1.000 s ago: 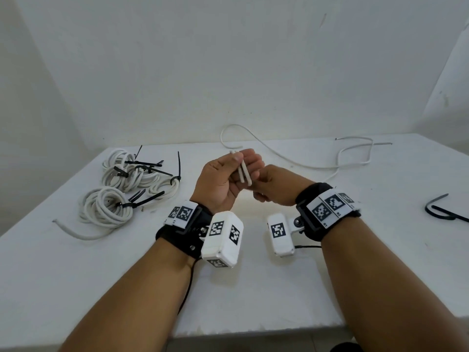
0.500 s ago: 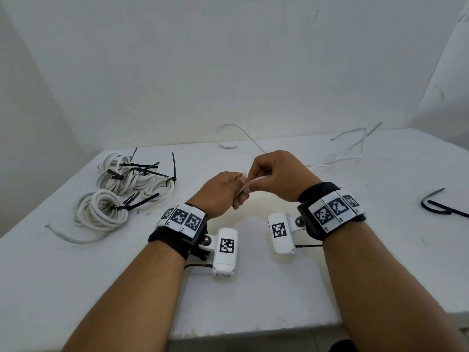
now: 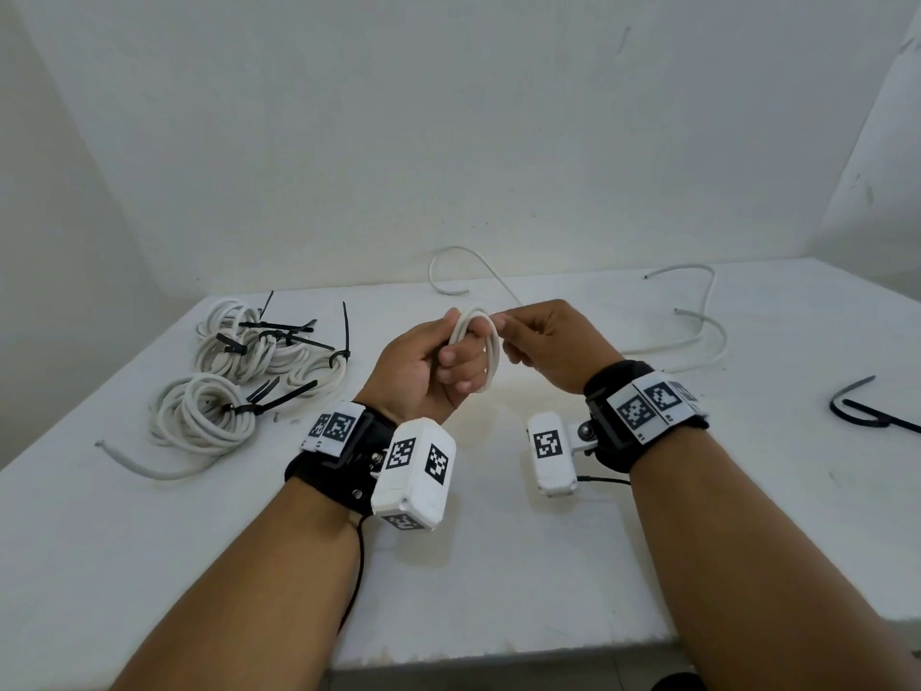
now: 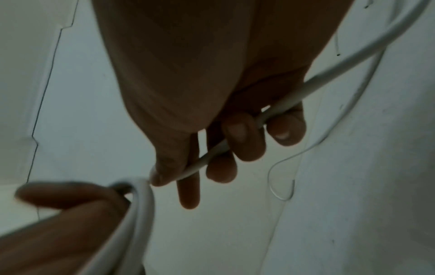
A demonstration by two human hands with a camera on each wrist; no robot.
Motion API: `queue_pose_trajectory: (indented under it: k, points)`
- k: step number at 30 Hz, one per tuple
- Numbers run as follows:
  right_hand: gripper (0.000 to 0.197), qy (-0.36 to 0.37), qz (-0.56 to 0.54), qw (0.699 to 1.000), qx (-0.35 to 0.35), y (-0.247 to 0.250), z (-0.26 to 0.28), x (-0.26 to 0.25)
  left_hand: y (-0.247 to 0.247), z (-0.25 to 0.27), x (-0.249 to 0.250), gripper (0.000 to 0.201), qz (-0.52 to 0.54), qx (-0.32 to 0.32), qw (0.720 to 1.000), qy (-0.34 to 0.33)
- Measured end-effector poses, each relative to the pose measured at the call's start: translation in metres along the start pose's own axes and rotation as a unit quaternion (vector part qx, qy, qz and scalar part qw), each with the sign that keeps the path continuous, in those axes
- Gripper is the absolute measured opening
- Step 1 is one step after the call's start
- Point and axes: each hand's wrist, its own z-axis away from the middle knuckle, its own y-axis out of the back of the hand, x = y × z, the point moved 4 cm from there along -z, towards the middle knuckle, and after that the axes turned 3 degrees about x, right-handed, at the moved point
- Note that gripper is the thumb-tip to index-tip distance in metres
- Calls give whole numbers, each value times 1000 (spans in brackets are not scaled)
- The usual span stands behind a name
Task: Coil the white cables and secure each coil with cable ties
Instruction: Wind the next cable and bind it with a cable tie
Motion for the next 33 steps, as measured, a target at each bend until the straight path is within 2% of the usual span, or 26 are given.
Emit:
queue_pose_trajectory:
  k: [4, 7, 9, 11, 12, 14, 16, 19, 21, 24, 29, 33]
  points:
    - [44, -51, 86, 990, -96, -16, -1, 4, 0, -6, 7, 36, 83, 44, 993, -74]
    - [24, -97, 126, 969, -189, -27, 6, 7, 13, -10, 13, 29, 75, 150, 976, -136]
    - [26, -107, 136, 959, -223, -31, 9, 5, 26, -11, 16, 24, 32, 233, 957, -169]
    - [27, -92, 155, 954, -240, -33, 10, -1, 34, -10, 15, 25, -68, 296, 937, -175]
    - [25, -77, 161, 953, -244, -34, 10, -3, 38, -8, 15, 26, -154, 321, 918, -175]
    - [20, -43, 162, 959, -227, -34, 10, -7, 41, -5, 15, 27, -352, 347, 852, -175]
    - [14, -17, 150, 974, -169, -29, 7, -8, 40, -3, 15, 25, -489, 319, 799, -148]
    - [8, 5, 95, 992, -82, -19, 2, -6, 37, -7, 5, 26, -584, 224, 779, -34]
    - [13, 10, 63, 997, -34, -13, 1, -3, 31, -8, -1, 31, -583, 176, 793, 5]
    - [19, 11, 25, 1000, 4, -8, -1, 1, 25, -10, -7, 43, -524, 157, 837, 18]
    - [11, 13, 0, 998, 54, 3, -3, 2, 24, -8, -7, 51, -315, 176, 931, 59]
    - [4, 31, -24, 997, 66, 5, -5, 0, 16, -6, -5, 49, -123, 120, 982, 81]
